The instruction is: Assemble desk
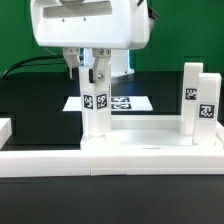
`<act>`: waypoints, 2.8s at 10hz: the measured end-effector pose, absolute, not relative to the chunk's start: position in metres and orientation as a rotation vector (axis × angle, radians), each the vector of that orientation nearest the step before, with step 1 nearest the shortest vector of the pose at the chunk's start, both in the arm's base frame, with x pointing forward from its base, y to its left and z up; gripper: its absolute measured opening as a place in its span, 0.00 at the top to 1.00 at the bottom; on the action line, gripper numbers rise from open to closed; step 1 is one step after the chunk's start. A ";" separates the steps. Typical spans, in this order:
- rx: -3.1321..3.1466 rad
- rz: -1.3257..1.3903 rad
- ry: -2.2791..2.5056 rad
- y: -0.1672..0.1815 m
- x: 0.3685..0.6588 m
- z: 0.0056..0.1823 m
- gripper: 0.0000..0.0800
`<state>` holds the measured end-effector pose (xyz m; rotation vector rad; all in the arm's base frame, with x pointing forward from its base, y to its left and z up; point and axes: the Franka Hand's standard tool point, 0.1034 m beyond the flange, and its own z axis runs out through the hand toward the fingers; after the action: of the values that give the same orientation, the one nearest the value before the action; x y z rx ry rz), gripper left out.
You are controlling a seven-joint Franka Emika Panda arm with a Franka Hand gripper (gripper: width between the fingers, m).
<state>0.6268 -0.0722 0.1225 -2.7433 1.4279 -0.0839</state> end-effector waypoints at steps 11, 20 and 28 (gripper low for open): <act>-1.621 0.014 2.472 -0.050 0.633 0.121 0.64; -2.576 -0.015 1.666 -0.030 0.628 0.125 0.19; -2.637 -0.058 1.575 -0.016 0.641 0.123 0.19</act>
Offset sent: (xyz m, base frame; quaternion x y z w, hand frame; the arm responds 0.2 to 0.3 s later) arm -0.0051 0.0079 -0.0087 0.0046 -0.0716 0.3523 0.9332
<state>0.6408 -0.0156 0.1234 -2.6370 1.5752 -0.0583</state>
